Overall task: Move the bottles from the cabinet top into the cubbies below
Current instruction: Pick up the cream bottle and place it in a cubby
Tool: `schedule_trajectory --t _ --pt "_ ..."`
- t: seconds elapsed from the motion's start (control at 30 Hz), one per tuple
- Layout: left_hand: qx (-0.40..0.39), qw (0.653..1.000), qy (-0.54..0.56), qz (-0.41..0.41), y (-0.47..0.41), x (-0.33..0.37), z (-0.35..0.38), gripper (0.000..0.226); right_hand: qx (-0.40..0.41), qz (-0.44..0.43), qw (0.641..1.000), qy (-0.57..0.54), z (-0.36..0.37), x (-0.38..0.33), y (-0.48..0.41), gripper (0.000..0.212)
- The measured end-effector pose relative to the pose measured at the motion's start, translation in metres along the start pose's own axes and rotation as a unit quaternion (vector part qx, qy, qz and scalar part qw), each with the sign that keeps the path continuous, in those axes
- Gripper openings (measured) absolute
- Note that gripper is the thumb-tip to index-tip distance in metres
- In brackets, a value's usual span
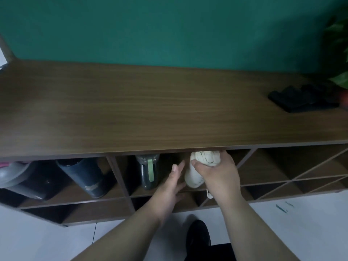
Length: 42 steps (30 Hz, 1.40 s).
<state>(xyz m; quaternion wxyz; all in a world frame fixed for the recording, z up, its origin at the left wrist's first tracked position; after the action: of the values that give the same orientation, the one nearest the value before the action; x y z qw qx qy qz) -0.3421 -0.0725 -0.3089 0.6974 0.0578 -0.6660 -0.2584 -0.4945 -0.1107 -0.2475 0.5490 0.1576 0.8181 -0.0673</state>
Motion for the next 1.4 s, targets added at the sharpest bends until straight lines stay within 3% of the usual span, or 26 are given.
schedule_trajectory --t 0.1,0.3,0.4,0.57,0.73,0.83,0.93,1.13,1.4 --pt "0.0 1.0 0.002 0.005 -0.015 0.001 0.002 0.089 0.003 0.011 1.0 -0.009 0.008 0.006 -0.016 0.058" --pt "0.013 1.0 -0.004 0.001 -0.027 0.004 0.01 0.046 -0.026 -0.017 0.999 0.01 0.021 0.006 -0.028 0.05" --pt "0.019 1.0 0.008 -0.004 -0.032 0.001 0.009 0.049 -0.032 -0.012 0.999 0.004 0.022 0.008 -0.029 0.048" --pt "0.017 1.0 0.008 -0.008 -0.036 0.0 0.01 0.081 -0.058 -0.017 0.998 -0.016 0.026 0.01 -0.029 0.047" --pt "0.031 0.999 0.002 -0.012 -0.034 0.0 0.007 0.051 -0.094 -0.015 0.992 -0.085 0.024 0.01 -0.028 0.036" --pt "0.027 1.0 0.001 -0.001 -0.031 0.003 0.006 0.054 -0.119 -0.002 0.985 -0.123 0.022 0.017 -0.024 0.051" --pt "0.019 0.999 0.022 0.017 -0.031 0.007 0.007 0.075 -0.133 0.0 0.975 -0.177 0.014 0.024 -0.02 0.066" --pt "0.031 0.998 0.022 0.054 -0.027 0.012 0.005 0.045 -0.139 0.018 0.939 -0.315 0.007 0.027 -0.025 0.082" --pt "0.003 0.997 -0.011 0.076 -0.027 0.015 0.012 0.036 -0.139 0.038 0.938 -0.314 0.018 0.032 -0.026 0.084"
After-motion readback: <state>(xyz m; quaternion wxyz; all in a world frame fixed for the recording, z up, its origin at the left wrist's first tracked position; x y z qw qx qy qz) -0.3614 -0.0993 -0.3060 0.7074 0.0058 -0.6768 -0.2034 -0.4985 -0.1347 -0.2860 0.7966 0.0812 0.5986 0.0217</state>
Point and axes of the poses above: each hand's wrist, its own y-axis away from the middle knuckle, its own z-axis out of the palm, x = y × z, the point moved 9 cm from there along -y, towards the middle knuckle, and after that the axes turned 12 degrees about -y, right-handed, at the moved point
